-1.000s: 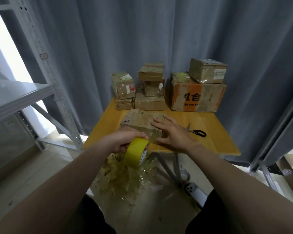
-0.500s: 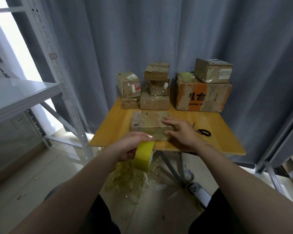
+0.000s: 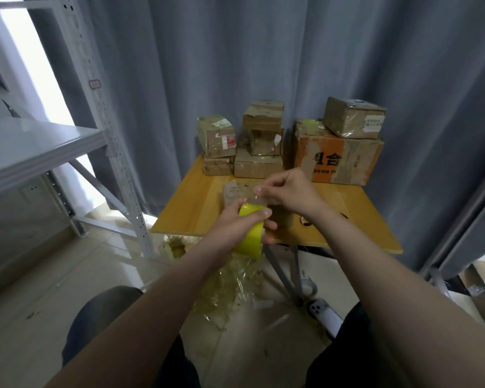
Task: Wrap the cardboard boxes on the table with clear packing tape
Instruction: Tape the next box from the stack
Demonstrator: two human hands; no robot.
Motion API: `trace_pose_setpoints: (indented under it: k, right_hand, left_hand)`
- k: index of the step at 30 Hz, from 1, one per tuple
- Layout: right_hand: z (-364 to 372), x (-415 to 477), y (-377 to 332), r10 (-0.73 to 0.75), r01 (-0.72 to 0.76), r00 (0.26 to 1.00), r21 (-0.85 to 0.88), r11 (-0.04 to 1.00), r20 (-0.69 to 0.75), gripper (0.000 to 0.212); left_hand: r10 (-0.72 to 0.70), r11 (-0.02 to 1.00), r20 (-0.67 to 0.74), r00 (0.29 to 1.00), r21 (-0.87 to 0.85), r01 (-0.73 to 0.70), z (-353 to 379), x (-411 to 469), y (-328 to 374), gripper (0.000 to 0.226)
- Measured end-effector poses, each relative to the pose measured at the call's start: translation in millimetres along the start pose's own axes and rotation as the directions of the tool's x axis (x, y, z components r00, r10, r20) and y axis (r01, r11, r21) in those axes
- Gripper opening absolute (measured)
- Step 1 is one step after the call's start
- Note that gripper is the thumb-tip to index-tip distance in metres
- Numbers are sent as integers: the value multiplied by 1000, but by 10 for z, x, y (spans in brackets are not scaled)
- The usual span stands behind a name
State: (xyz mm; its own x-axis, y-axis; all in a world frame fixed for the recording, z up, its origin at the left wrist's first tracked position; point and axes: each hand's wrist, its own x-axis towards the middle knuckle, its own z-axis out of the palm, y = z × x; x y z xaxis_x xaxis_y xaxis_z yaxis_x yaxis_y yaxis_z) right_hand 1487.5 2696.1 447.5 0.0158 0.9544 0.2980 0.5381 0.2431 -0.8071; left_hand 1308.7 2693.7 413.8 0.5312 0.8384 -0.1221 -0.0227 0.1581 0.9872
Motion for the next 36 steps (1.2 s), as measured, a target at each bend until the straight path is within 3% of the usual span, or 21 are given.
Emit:
trace_pose_setpoints:
  k: [5, 8, 11, 16, 18, 22, 28, 32, 36]
  right_hand:
    - [-80, 164, -58, 13, -12, 1000, 47, 999, -21, 12]
    - [-114, 302, -31, 74, -61, 991, 108, 992, -113, 16]
    - [-65, 468, -22, 98, -95, 993, 42, 995, -71, 13]
    - [149, 703, 28, 162, -156, 984, 84, 984, -76, 14]
    - [191, 805, 59, 181, -168, 977, 122, 978, -110, 17]
    - [301, 1015, 117, 162, -161, 985, 27, 987, -54, 11]
    - [421, 1228, 228, 230, -228, 972, -49, 972, 38, 5]
    - [441, 1335, 295, 263, -256, 963, -104, 961, 61, 7]
    - [515, 1413, 422, 303, -279, 952, -268, 922, 51, 11]
  left_hand:
    - [26, 1000, 55, 998, -16, -26, 72, -128, 1, 32]
    - [-49, 998, 109, 993, 39, 45, 40, -200, -95, 30]
    - [-109, 994, 107, 988, 29, 107, 1, -235, -128, 33]
    - [-193, 981, 133, 972, 37, 190, -113, -196, -9, 50]
    - [-279, 960, 108, 954, 0, 281, -153, -188, -17, 43]
    - [-410, 903, 89, 908, -96, 418, -236, -153, -23, 24]
    - [-469, 839, 89, 879, -266, 475, -228, -28, 160, 24]
    - [-495, 818, 70, 866, -300, 491, -193, 69, 167, 24]
    - [-519, 802, 69, 852, -305, 514, -216, 115, 152, 27]
